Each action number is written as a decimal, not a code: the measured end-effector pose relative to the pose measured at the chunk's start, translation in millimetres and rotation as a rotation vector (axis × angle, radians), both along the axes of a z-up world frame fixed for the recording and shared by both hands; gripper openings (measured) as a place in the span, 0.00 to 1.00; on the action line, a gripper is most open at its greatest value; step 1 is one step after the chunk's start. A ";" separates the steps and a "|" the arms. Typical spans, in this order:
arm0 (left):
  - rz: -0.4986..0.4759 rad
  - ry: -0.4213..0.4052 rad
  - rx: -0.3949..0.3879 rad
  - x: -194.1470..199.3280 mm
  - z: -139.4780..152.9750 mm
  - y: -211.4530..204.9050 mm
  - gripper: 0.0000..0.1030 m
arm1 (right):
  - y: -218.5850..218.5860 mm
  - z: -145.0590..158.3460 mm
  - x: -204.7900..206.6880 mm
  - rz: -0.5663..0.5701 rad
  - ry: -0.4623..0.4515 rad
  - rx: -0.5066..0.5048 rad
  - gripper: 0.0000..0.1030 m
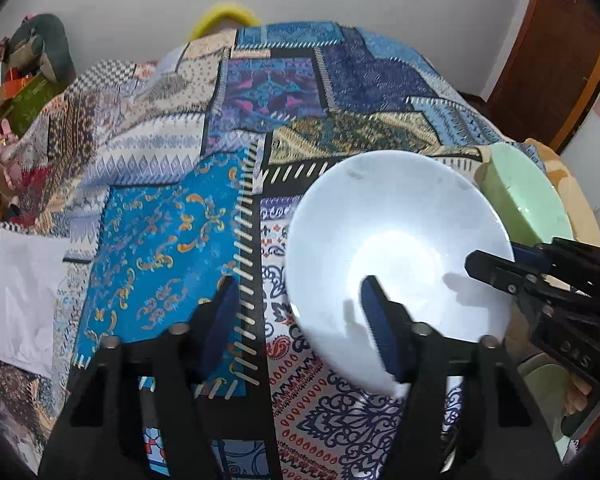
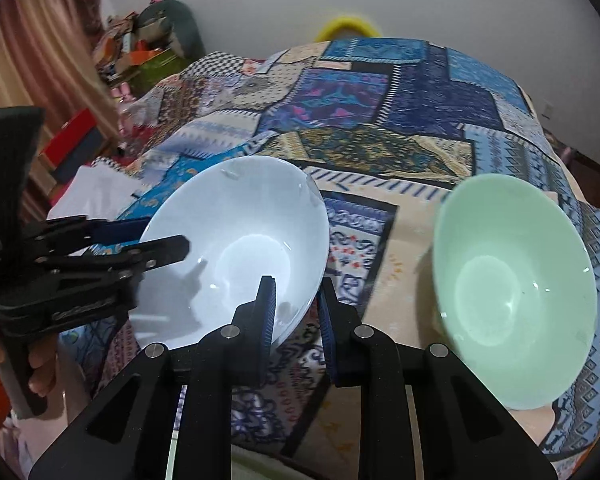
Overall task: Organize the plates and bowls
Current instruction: 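Reach the left tool to the black-dotted white bowl rim and close it, then lift the black-dotted white bowl with the left tool toward the pink bowl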
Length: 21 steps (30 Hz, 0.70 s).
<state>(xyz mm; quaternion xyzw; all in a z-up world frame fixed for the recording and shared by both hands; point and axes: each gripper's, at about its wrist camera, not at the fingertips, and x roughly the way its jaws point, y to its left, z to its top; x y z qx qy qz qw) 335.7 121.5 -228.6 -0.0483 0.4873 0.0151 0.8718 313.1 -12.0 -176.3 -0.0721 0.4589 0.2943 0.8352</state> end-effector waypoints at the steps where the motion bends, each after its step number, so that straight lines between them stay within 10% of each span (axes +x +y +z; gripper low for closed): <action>1: 0.014 0.008 -0.004 0.8 -2.5 2.0 0.49 | 1.6 -0.8 0.1 0.003 0.002 -0.004 0.18; 9: 0.023 0.067 -0.061 2.5 -13.6 9.1 0.23 | -0.1 2.1 -2.0 -0.017 0.013 -0.003 0.17; 21: -0.009 0.045 -0.056 -25.5 -0.6 -7.3 0.20 | -12.3 21.2 -27.3 -0.066 -0.010 0.007 0.17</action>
